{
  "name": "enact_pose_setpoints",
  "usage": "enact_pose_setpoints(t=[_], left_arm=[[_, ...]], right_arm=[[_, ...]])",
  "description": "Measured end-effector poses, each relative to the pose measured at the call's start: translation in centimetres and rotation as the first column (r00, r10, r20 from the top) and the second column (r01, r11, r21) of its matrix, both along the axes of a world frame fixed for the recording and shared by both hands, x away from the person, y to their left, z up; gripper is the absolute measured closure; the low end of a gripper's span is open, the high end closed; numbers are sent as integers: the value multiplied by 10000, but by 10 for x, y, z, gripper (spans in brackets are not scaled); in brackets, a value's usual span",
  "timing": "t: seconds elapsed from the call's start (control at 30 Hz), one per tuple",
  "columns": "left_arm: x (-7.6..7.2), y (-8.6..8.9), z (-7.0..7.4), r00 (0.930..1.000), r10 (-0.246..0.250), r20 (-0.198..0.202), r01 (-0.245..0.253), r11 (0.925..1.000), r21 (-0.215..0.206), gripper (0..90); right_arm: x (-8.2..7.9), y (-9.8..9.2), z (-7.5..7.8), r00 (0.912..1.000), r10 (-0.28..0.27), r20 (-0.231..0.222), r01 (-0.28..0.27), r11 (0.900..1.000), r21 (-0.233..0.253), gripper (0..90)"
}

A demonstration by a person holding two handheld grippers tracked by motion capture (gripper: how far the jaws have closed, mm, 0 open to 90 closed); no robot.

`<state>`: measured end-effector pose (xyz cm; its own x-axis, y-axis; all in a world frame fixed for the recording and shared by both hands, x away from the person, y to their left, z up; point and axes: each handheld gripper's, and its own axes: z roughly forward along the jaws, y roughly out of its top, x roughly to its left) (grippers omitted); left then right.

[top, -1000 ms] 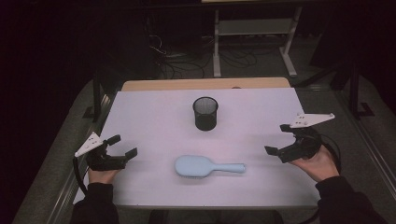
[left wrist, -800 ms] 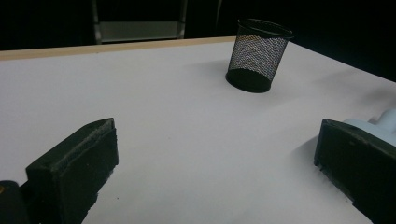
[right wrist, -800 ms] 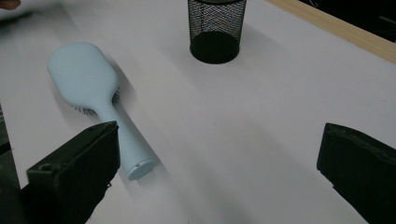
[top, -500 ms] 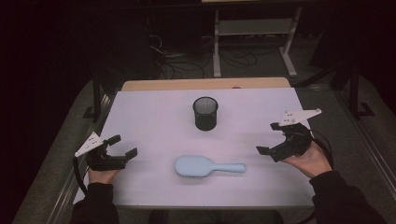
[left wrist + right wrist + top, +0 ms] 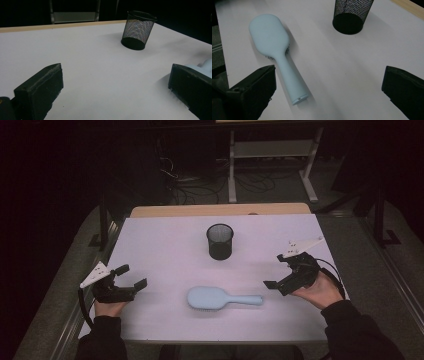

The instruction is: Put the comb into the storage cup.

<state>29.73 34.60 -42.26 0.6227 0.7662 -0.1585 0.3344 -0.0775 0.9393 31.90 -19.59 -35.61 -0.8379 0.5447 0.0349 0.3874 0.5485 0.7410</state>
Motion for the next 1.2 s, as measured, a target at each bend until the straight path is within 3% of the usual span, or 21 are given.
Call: enact_pose_setpoints(t=[0.57, 1.2], left_arm=[[0, 0, 0, 10000, -44, 17, 44, 10000, 10, 0], [1, 0, 0, 9999, -101, 28, 101, 9999, 40, 0]], right_arm=[[7, 18, -7, 9983, 438, -395, -455, 9979, -450, 0], [17, 37, -15, 9919, 1082, -671, -1144, 9888, -957, 0]])
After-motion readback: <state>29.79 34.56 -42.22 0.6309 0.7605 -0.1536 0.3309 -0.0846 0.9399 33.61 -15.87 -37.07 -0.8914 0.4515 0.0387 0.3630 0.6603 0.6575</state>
